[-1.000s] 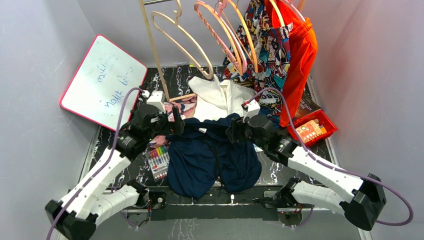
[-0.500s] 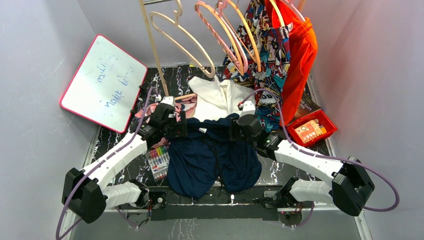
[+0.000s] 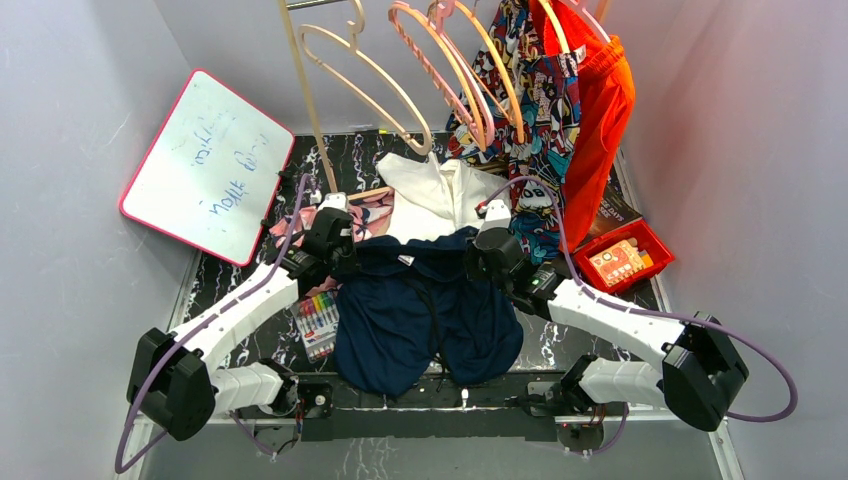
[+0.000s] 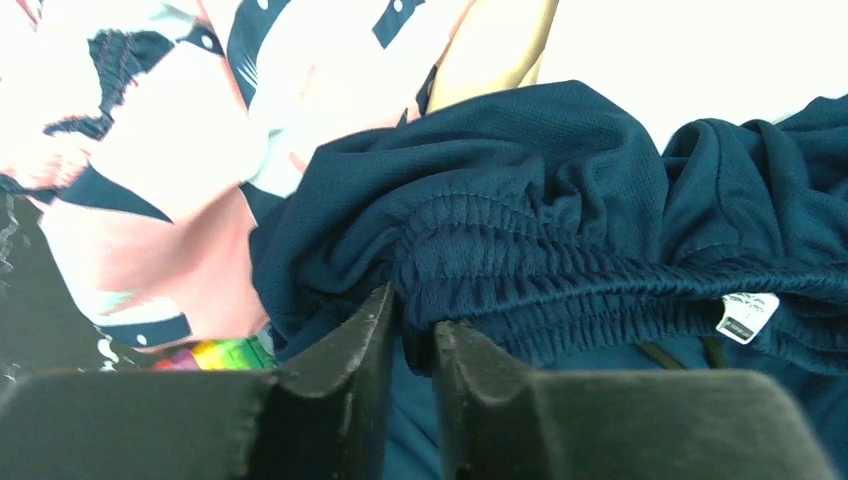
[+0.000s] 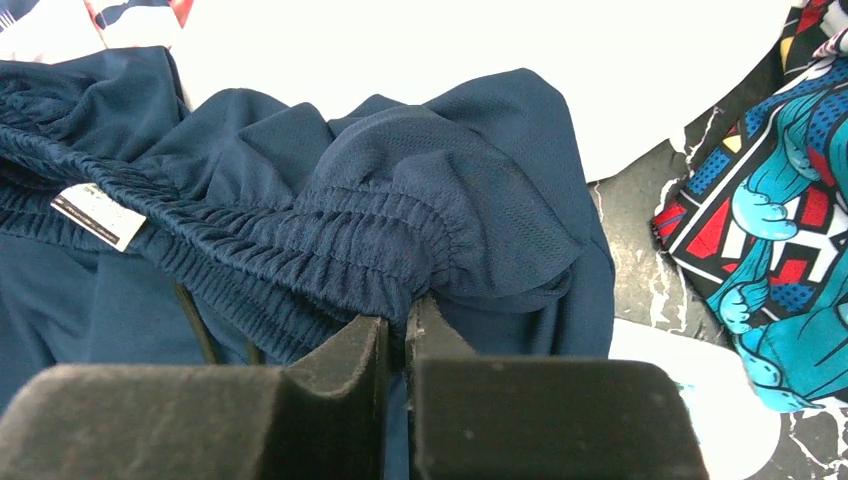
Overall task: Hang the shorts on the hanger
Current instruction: Adjust the shorts at the center of the board.
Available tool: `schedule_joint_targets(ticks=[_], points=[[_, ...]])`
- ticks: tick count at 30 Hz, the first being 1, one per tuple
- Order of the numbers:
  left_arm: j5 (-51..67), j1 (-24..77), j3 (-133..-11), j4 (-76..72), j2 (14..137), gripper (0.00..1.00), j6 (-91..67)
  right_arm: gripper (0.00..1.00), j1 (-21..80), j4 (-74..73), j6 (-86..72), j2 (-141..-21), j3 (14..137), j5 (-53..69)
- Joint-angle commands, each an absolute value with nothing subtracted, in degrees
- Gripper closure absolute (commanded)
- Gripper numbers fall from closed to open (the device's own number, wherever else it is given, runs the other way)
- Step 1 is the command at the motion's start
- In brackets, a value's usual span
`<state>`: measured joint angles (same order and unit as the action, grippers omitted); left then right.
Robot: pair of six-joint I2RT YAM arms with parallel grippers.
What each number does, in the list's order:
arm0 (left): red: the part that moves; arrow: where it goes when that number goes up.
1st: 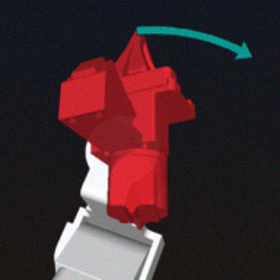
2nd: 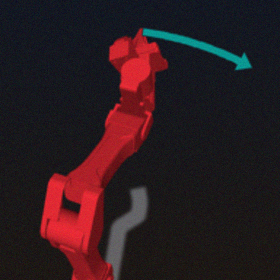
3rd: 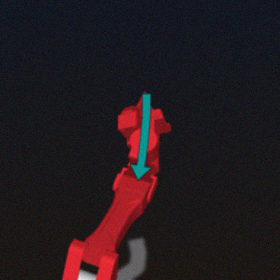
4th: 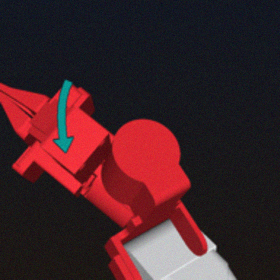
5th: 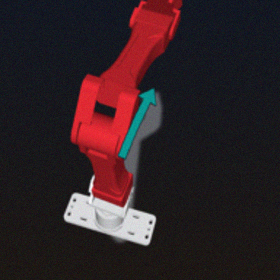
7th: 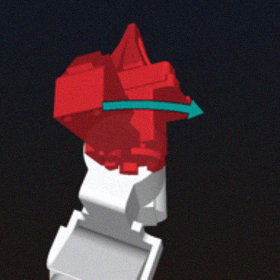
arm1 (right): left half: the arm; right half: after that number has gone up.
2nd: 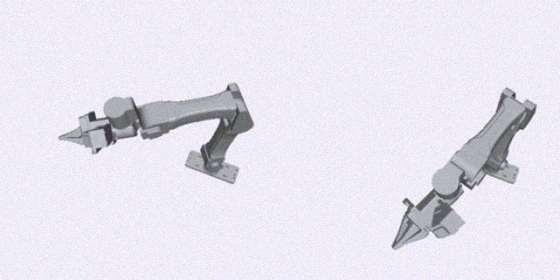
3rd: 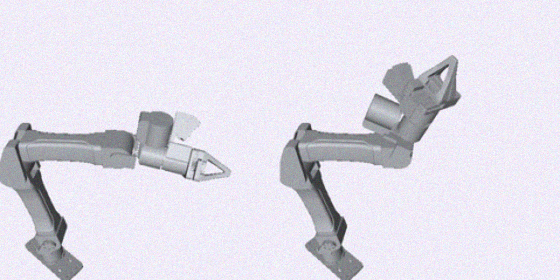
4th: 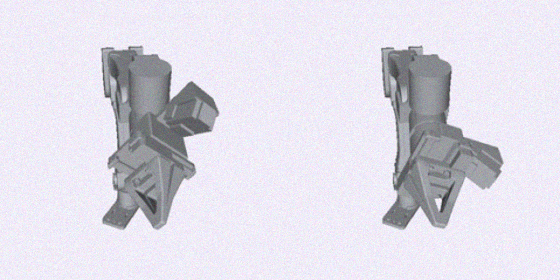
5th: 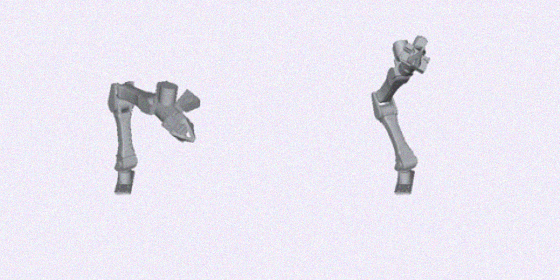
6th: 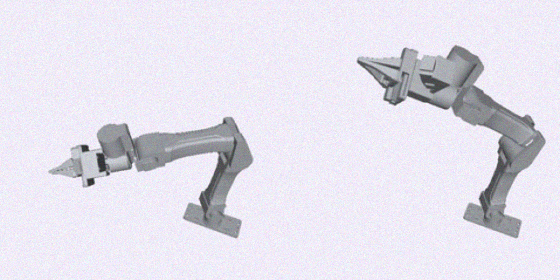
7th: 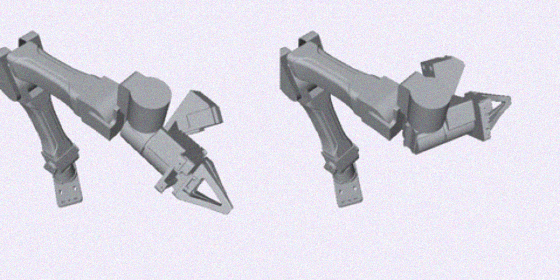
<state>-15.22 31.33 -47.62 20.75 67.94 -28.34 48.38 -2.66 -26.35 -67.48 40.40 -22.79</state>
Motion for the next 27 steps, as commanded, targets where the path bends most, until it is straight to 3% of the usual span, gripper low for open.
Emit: schedule_joint_targets(ticks=[1, 2, 7, 10, 17, 27], points=[[-18.1, 31.1, -48.0, 18.7, 65.8, 0.95, -28.5, 0.97, 48.1, 1.0, -25.3, -65.3, 41.4, -23.9], [-17.6, 31.1, -48.4, 18.6, 64.9, 1.0, -28.2, 1.0, 48.1, 1.0, -24.6, -64.5, 41.7, -24.0], [-12.2, 31.1, -45.0, 12.0, 52.2, 1.0, -24.9, 1.0, 48.0, 6.4, -21.3, -54.8, 39.4, -24.1], [-15.5, 30.8, -41.2, 12.0, 46.0, 1.0, -25.2, 1.0, 47.9, 3.7, -21.5, -53.6, 38.4, -28.8], [-18.1, 30.6, -43.1, 20.9, 54.2, 1.0, -30.0, 1.0, 46.4, 1.1, -27.1, -55.5, 35.0, -28.4], [-14.9, 30.6, -38.5, 15.6, 56.1, 1.0, -33.5, 1.0, 46.4, 2.0, -27.4, -55.1, 32.8, -26.0]])
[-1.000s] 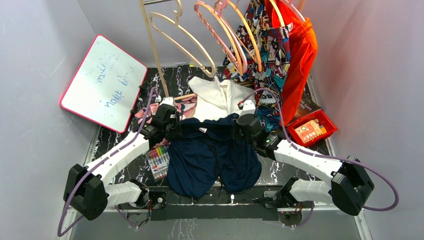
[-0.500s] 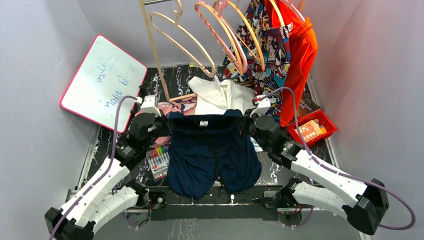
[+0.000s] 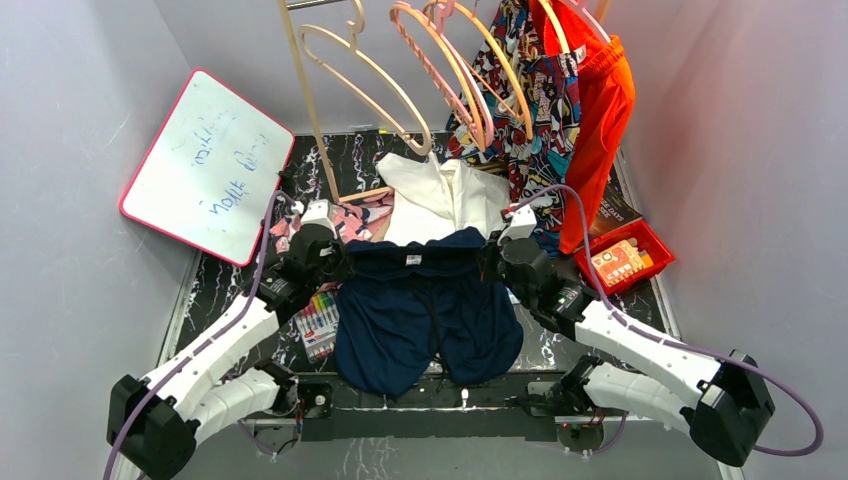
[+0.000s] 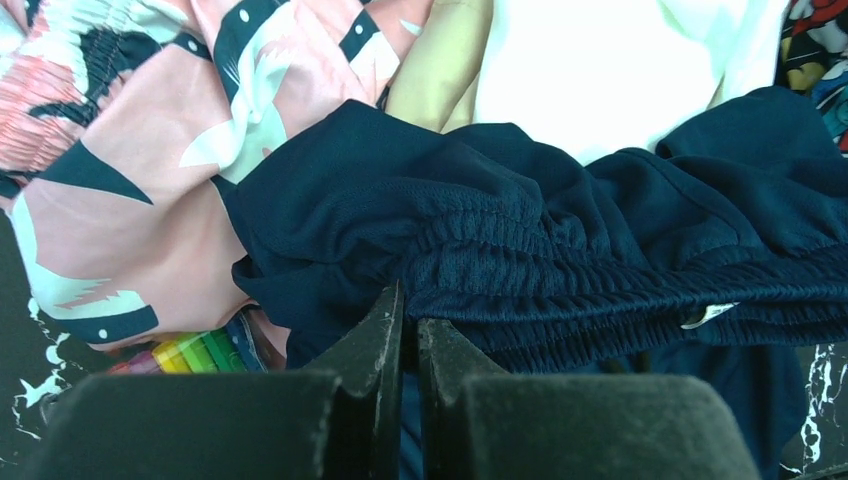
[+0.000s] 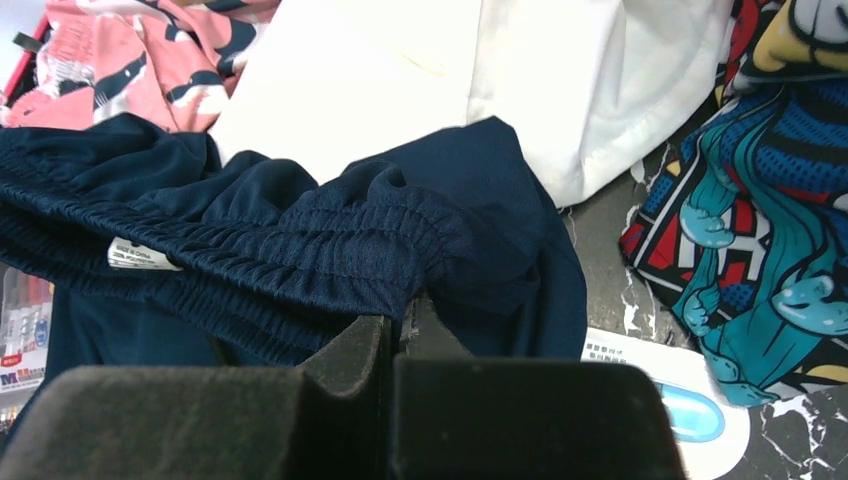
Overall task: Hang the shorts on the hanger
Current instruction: Adjust the shorts at the center of the board.
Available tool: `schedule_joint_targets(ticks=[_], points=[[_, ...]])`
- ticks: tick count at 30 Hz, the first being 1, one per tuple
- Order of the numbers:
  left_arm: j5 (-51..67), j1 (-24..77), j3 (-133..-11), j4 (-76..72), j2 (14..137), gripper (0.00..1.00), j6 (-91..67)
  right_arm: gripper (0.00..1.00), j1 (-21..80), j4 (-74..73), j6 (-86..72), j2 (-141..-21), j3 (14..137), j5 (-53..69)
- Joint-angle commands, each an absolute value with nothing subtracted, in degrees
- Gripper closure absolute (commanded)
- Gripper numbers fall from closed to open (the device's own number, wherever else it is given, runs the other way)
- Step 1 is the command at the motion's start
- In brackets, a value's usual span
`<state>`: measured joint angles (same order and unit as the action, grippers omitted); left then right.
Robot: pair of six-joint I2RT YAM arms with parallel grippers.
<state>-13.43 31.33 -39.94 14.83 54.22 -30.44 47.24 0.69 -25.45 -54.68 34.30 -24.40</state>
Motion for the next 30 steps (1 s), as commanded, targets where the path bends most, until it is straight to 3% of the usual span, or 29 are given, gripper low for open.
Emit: schedule_joint_targets(ticks=[1, 5, 10, 12, 16, 22, 30], points=[[-14.8, 30.6, -38.4, 16.5, 56.8, 1.0, -34.4, 1.0, 46.4, 2.1, -28.5, -55.2, 31.1, -25.6], [-14.3, 30.6, -37.3, 18.7, 56.6, 0.84, -36.1, 0.97, 46.4, 1.0, -30.5, -52.6, 28.2, -24.2], [-11.9, 30.6, -38.0, 20.2, 53.6, 0.36, -35.4, 0.56, 46.4, -1.3, -29.5, -47.7, 28.2, -21.2], [-11.5, 30.6, -39.8, 22.1, 53.1, 0.23, -35.0, 0.44, 46.4, -2.3, -29.2, -46.0, 28.9, -19.8], [-11.1, 30.6, -45.1, 27.6, 51.3, 0.03, -33.8, 0.31, 46.4, -7.3, -27.7, -43.3, 33.6, -16.0], [-13.2, 30.6, -53.3, 34.5, 46.0, 0.02, -31.2, 0.12, 46.4, -14.7, -24.5, -41.3, 44.2, -10.5], [-16.0, 30.6, -53.7, 26.4, 43.3, 0.02, -20.8, 0.13, 46.4, -8.2, -18.5, -40.1, 57.2, -17.9]])
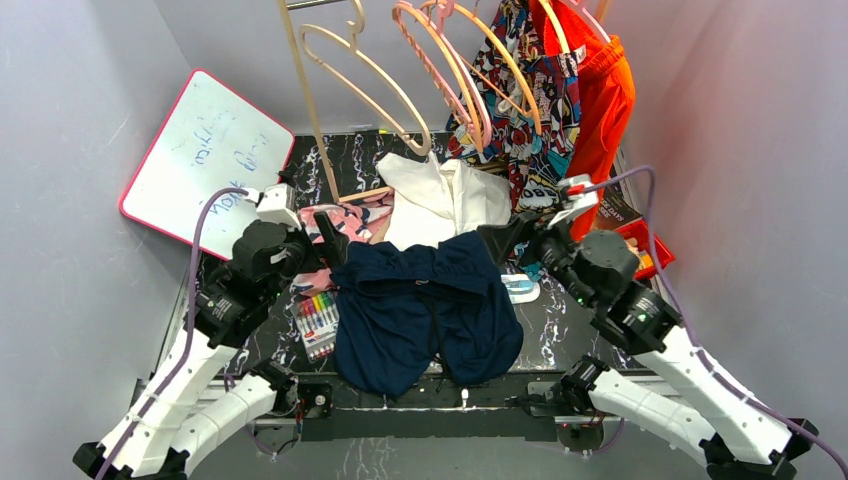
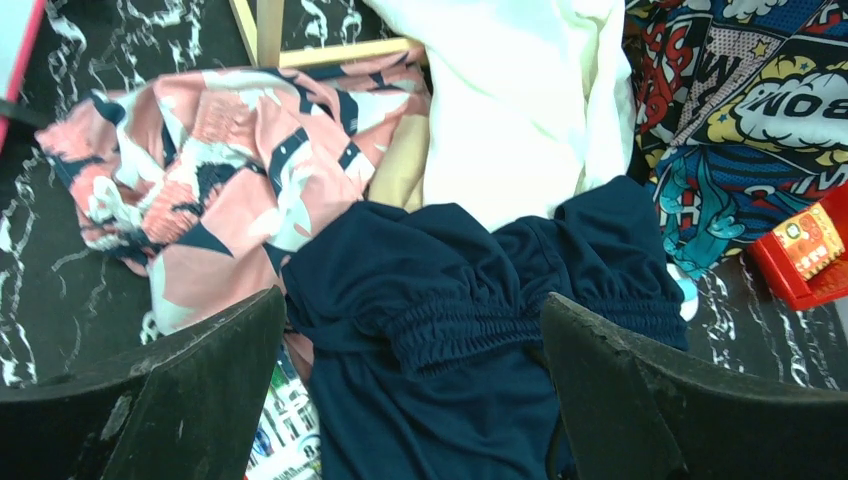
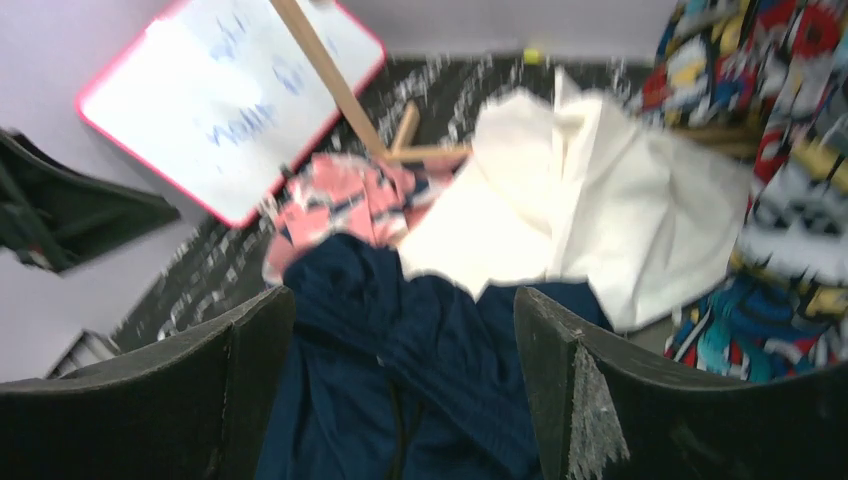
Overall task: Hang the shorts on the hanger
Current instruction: Adjust the shorts at the center of the board, then pick up the hanger from the clothesline.
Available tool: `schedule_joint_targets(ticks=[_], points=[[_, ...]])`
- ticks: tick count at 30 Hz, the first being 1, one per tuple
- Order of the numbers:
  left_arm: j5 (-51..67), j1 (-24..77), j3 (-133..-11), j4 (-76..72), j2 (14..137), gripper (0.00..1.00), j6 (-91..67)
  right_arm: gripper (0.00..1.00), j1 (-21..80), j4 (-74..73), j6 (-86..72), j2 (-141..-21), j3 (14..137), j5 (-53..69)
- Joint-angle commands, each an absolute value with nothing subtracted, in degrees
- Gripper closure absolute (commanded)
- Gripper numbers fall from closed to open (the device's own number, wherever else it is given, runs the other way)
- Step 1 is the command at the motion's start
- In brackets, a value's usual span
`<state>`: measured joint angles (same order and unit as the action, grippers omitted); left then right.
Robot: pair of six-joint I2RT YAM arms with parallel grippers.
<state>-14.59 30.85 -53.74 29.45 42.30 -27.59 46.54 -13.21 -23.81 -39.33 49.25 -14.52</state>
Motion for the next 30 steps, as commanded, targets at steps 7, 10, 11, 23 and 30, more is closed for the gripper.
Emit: schedule_joint_targets(ticks=[7, 10, 11, 23, 30], points=[[-16.6, 30.6, -47.5, 20.4, 48.4, 0.02, -18.5, 0.15, 46.4, -19.6, -9.8, -56.9, 84.4, -23.4], [-16.4, 30.6, -44.6, 18.7, 48.5, 0.02, -20.4, 0.17, 46.4, -18.5, -8.3, -60.8, 90.5, -32.3], [-16.3, 30.6, -43.9, 18.5, 48.3, 0.02, -20.9, 0.18, 46.4, -18.2, -7.6, -62.0, 92.4, -35.4], [-15.9, 30.6, -41.7, 17.8, 46.3, 0.02, -21.5, 0.28, 40.3, -17.8, -9.1, -76.2, 106.9, -33.6], [-14.1, 30.5, -41.7, 17.7, 46.3, 0.03, -21.6, 0.27, 20.5, -13.0, -18.9, -76.5, 100.2, -16.5]])
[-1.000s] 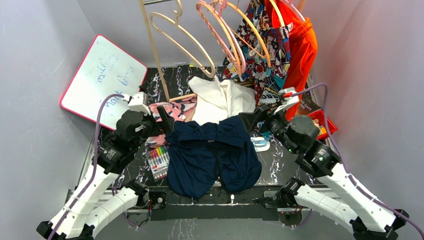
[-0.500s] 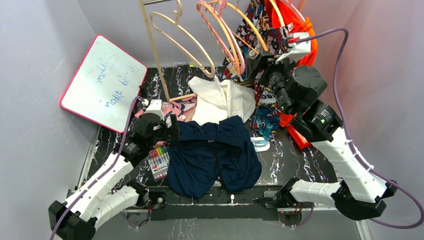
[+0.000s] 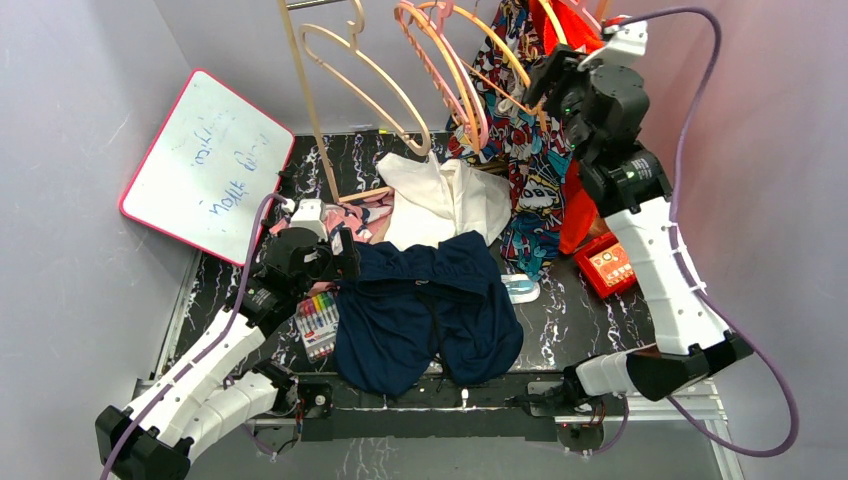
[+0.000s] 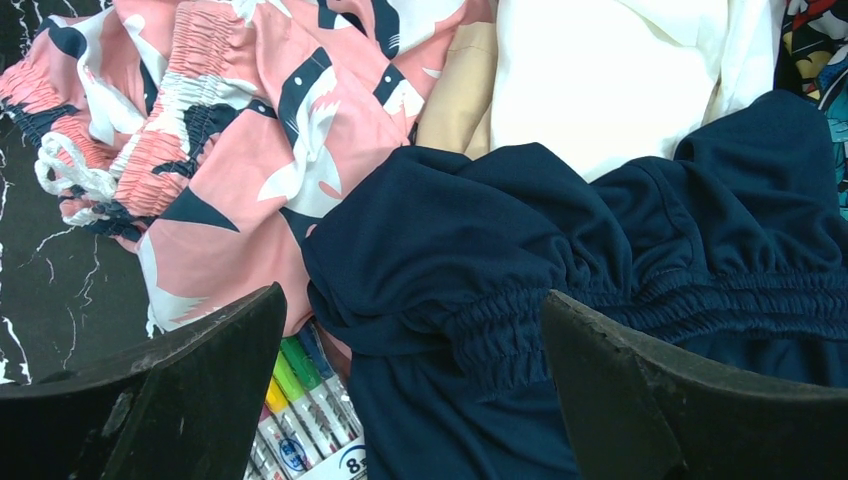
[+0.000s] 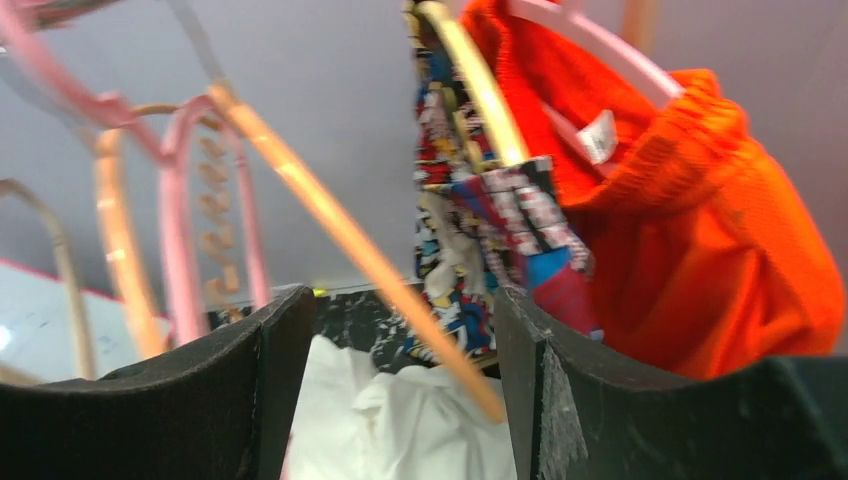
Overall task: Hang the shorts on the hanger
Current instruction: Pick up the hanger from the clothesline.
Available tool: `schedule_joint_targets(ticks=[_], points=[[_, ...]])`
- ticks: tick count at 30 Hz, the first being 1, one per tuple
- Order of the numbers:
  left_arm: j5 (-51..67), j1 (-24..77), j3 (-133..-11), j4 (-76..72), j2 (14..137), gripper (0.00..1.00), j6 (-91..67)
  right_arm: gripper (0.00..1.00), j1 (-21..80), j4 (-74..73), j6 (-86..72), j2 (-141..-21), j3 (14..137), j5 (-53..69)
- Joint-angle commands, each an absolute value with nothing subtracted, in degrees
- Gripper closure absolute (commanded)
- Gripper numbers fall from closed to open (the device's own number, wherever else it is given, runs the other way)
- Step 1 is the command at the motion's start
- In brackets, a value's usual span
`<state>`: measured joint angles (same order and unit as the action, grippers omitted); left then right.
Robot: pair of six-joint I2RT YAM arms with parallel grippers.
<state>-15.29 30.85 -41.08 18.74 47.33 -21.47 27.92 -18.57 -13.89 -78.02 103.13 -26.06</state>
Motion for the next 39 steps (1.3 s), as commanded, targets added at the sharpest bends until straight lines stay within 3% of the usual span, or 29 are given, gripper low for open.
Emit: schedule_joint_targets(ticks=[1, 15, 22, 30, 39], points=[[-13.9, 30.6, -41.7, 17.7, 46.4, 0.03, -21.6, 0.27, 18.7, -11.8, -19.7, -76.5, 99.2, -14.3], [-12.4, 30.6, -41.6, 17.4, 45.5, 0.03, -21.4, 0.26, 15.1, 0.9, -19.0, -71.1, 89.4, -4.4], [-12.0, 30.6, -41.6, 17.1, 45.9, 0.03, -21.4, 0.25, 15.1, -1.9, -18.8, -72.8, 91.5, -1.9], [-12.0, 30.6, -41.6, 17.5, 46.1, 0.03, -21.4, 0.35, 15.1, -1.6, -19.0, -76.2, 92.8, -1.1], [-11.6, 30.5, -41.7, 17.3, 46.3, 0.03, -21.4, 0.36, 15.1, -1.6, -18.9, -78.3, 93.0, -0.6]])
